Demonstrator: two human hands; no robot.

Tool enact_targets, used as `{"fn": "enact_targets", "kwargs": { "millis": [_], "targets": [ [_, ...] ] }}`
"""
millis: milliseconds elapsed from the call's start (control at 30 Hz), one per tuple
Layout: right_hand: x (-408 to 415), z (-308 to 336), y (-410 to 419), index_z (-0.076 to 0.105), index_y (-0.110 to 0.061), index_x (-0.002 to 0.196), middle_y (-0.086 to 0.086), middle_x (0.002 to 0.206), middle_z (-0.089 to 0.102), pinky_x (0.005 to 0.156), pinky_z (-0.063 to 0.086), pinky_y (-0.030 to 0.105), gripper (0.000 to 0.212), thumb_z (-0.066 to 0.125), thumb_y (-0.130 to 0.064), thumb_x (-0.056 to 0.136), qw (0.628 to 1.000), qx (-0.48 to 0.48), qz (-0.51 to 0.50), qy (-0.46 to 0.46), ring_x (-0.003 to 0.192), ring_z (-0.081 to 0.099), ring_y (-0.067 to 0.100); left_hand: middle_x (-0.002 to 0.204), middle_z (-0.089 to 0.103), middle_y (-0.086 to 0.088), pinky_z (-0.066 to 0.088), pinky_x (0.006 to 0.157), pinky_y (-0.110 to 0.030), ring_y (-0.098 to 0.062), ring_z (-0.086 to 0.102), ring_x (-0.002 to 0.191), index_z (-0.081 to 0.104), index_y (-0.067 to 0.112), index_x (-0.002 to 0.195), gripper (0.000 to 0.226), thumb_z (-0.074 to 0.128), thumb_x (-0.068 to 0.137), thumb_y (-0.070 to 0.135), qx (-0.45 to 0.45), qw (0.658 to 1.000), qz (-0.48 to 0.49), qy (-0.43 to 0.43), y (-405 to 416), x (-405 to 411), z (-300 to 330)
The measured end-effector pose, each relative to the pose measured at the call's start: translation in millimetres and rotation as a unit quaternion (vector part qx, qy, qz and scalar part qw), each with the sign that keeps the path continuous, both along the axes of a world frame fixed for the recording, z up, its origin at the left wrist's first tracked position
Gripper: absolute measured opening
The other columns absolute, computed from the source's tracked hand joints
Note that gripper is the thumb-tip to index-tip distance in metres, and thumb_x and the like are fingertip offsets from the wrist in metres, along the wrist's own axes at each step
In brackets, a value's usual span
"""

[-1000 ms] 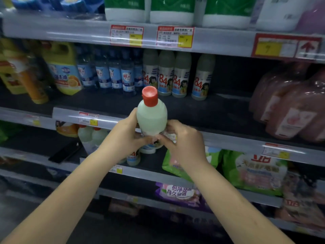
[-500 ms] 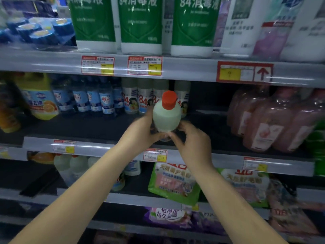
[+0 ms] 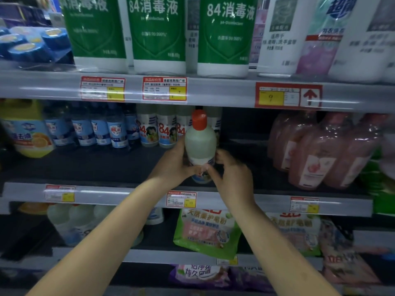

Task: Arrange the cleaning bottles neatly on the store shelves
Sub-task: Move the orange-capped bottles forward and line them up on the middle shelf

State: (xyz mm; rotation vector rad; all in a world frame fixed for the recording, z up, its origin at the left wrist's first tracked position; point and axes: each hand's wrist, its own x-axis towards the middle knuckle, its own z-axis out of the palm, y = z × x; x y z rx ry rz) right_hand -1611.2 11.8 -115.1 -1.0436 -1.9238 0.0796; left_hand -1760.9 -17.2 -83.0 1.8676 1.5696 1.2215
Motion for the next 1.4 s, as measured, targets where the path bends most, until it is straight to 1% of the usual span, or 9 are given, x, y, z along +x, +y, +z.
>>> {"fn": "enact_targets", "kwargs": {
  "millis": [67,167,300,433,533,867,1033,1167,1400],
  "targets": [
    [-5,1,1,0.054,-0.013,0.123,0.008,0.104,0.070,0.073,0.054,0.040,0.040,0.061,-0.028,0.087,0.999,-0.025,0.017,0.029,0.093,0.066,0.025,0.104,0.055,0.018,0.044,0.071,-0.004,0.014,0.052,0.089,0.032,0.027,0.133,0.076,0.076,0.071,0.024,0.002,0.999,0.001,-0.036,2,-1,-2],
    [-12,1,1,0.052,-0.013,0.125,0.004,0.115,0.066,0.085,0.052,0.032,0.037,0.059,-0.017,0.089,0.989,-0.067,0.061,0.120,0.103,0.062,0.016,0.100,0.057,0.017,0.046,0.069,-0.002,0.014,0.054,0.086,0.037,0.024,0.128,0.068,0.076,0.072,0.025,0.004,0.996,0.019,-0.089,9,-2,-9],
    [-19,-8,6,0.052,-0.015,0.127,0.001,0.116,0.065,0.087,0.048,0.019,0.039,0.056,-0.008,0.089,0.981,-0.086,0.070,0.158,0.102,0.060,0.008,0.102,0.059,0.010,0.045,0.067,-0.002,0.003,0.059,0.087,0.043,0.020,0.123,0.055,0.072,0.077,0.021,0.028,0.991,0.044,-0.120,20,1,-19],
    [-20,-17,13,0.050,-0.016,0.132,0.002,0.114,0.066,0.086,0.050,0.024,0.045,0.057,-0.007,0.088,0.981,-0.086,0.056,0.167,0.100,0.061,0.010,0.106,0.058,0.010,0.044,0.071,-0.001,-0.005,0.058,0.097,0.046,0.022,0.125,0.050,0.069,0.080,0.025,0.053,0.989,0.049,-0.131,30,9,-25],
    [-18,-18,17,0.046,-0.016,0.135,0.004,0.115,0.065,0.087,0.048,0.021,0.049,0.056,-0.005,0.088,0.981,-0.098,0.061,0.158,0.102,0.061,0.010,0.114,0.058,0.007,0.043,0.075,-0.001,-0.003,0.056,0.100,0.044,0.019,0.129,0.052,0.067,0.082,0.021,0.066,0.988,0.043,-0.136,37,10,-27],
    [-51,-5,42,0.022,-0.027,0.146,0.006,0.136,0.052,0.095,0.038,0.021,0.070,0.056,-0.006,0.088,0.964,-0.215,0.135,0.073,0.123,0.050,0.018,0.130,0.053,0.000,0.040,0.090,-0.023,-0.010,0.051,0.114,0.038,0.017,0.136,0.056,0.062,0.086,0.023,0.032,0.993,0.049,-0.107,61,-33,-23],
    [-68,-12,52,0.014,-0.023,0.148,0.008,0.143,0.043,0.106,0.039,0.033,0.075,0.056,-0.009,0.088,0.964,-0.238,0.110,0.050,0.129,0.045,0.021,0.127,0.056,-0.006,0.040,0.089,-0.025,-0.019,0.052,0.116,0.041,0.014,0.129,0.057,0.068,0.079,0.016,-0.030,0.995,0.078,-0.047,69,-41,-31],
    [-72,-16,56,0.010,-0.022,0.149,0.011,0.151,0.023,0.111,0.033,0.038,0.074,0.051,-0.006,0.090,0.970,-0.235,0.052,0.030,0.135,0.036,0.024,0.121,0.060,-0.010,0.042,0.087,-0.025,-0.021,0.056,0.111,0.046,0.012,0.123,0.049,0.068,0.080,0.016,-0.023,0.995,0.099,-0.022,75,-40,-43],
    [-82,-13,64,0.021,-0.020,0.146,0.011,0.140,0.043,0.107,0.038,0.035,0.071,0.051,-0.001,0.085,0.952,-0.290,0.095,0.030,0.128,0.044,0.024,0.114,0.062,-0.014,0.046,0.083,-0.028,-0.024,0.058,0.105,0.052,0.006,0.113,0.035,0.066,0.082,0.012,-0.018,0.992,0.128,0.000,93,-50,-45]
  ]
}}
